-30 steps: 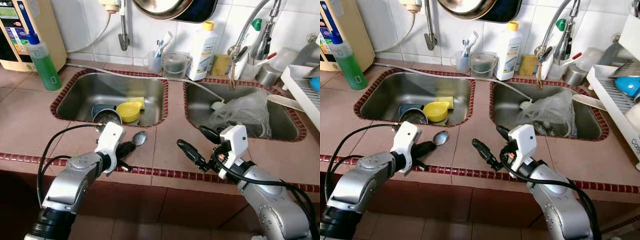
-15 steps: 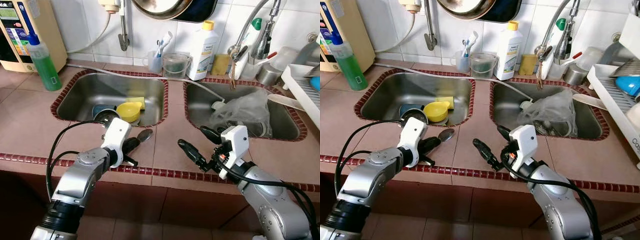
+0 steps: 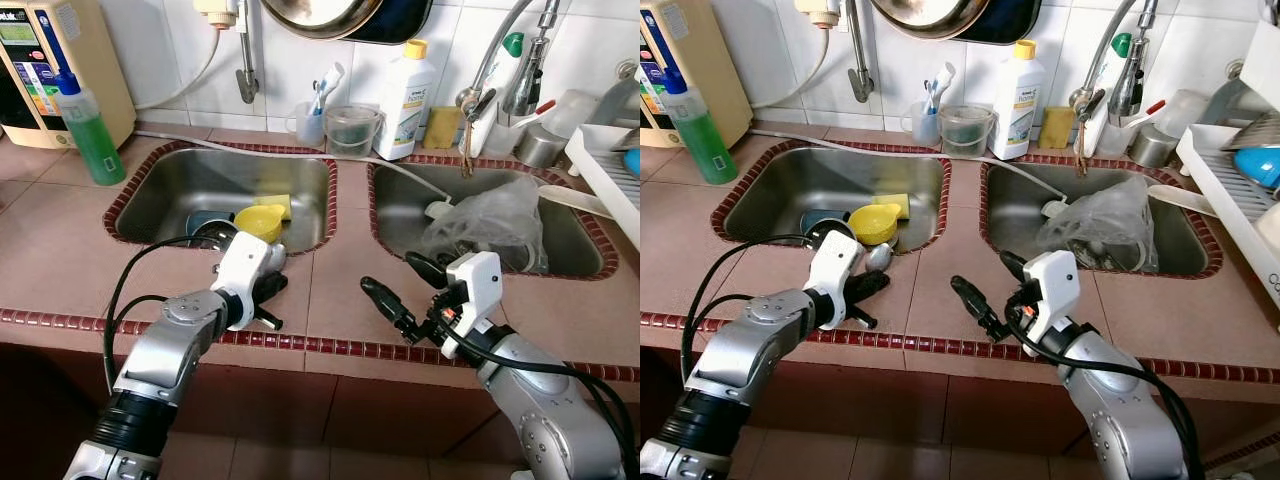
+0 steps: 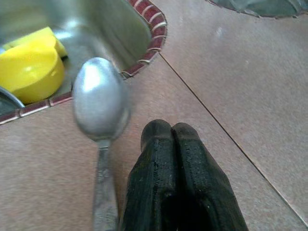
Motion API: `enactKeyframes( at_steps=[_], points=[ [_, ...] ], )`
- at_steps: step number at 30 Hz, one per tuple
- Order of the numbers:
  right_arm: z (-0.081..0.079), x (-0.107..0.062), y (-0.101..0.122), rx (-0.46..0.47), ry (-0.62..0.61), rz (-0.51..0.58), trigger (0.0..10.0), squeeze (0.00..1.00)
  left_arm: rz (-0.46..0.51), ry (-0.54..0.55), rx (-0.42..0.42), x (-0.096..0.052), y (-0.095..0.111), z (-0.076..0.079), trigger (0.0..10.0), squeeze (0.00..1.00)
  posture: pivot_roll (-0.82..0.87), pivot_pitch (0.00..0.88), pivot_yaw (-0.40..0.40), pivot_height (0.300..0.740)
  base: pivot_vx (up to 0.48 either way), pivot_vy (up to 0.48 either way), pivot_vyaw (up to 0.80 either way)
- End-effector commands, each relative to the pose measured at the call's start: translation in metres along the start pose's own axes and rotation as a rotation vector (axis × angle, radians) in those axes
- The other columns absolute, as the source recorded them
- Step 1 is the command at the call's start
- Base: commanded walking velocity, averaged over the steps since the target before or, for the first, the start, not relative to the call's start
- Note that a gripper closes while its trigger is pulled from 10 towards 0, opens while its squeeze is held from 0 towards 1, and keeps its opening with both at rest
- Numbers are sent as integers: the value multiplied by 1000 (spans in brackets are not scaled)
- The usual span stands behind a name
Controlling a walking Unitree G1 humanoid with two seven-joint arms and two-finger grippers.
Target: Kitchen organization
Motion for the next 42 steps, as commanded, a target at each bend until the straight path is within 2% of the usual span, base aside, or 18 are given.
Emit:
enactKeyframes(
  at_steps=[1, 5, 6, 10, 19, 25, 34, 35, 36, 42],
  points=[
    [3, -3, 5, -11, -19, 14, 10000, 0, 3, -3, 30, 2, 6, 0, 10000, 0, 7, 0, 11, 740, 0, 0, 0],
    [4, -3, 4, -9, -22, 14, 10000, 0, 27, -16, 15, 1, 11, 1, 10000, 0, 8, 0, 11, 740, 0, 0, 0],
    [4, -3, 4, -10, -23, 13, 10000, 0, 40, -12, 1, 0, 14, 0, 10000, 1000, 8, 0, 11, 740, 0, 0, 0],
    [4, -2, 4, -9, -24, 13, 10000, 0, 68, -12, -40, -2, 19, -3, 10000, 1000, 11, 0, 8, 740, 0, 0, 0],
    [2, 1, 6, -10, -12, 21, 10000, 0, 78, 39, -62, -4, 21, -14, 10000, 1000, 19, 0, -1, 740, 0, 0, 0],
    [2, 2, 7, -16, -4, 24, 10000, 0, 47, 104, -90, -7, 13, -28, 10000, 1000, 25, 0, -15, 740, 0, 0, 0],
    [2, 3, 9, -22, 9, 24, 10000, 0, 12, 117, -98, -6, 3, -29, 10000, 1000, 25, 0, -23, 740, 0, 0, 0],
    [2, 3, 8, -23, 9, 24, 10000, 0, 0, 119, -95, -5, 1, -29, 10000, 439, 25, 0, -23, 740, 0, 0, 0],
    [2, 3, 8, -23, 10, 23, 10000, 0, -10, 121, -90, -4, 0, -29, 10000, 0, 25, 0, -23, 740, 0, 0, 0],
    [2, 2, 8, -23, 11, 20, 10000, 0, -42, 109, -90, -3, -8, -25, 10000, 0, 22, 0, -23, 740, 0, 0, 0]
  ],
)
Point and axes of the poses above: a point about 5 cm out from each wrist's last joint towards the gripper, its own x axis pointing out of the wrist towards the gripper, its own y axis along the axis of the wrist's last joint, z = x × y, the point moved 6 cm from there along x, pointing out of the wrist towards the gripper, and after that the axes turned 8 degrees about -x, right-handed, at the moved point
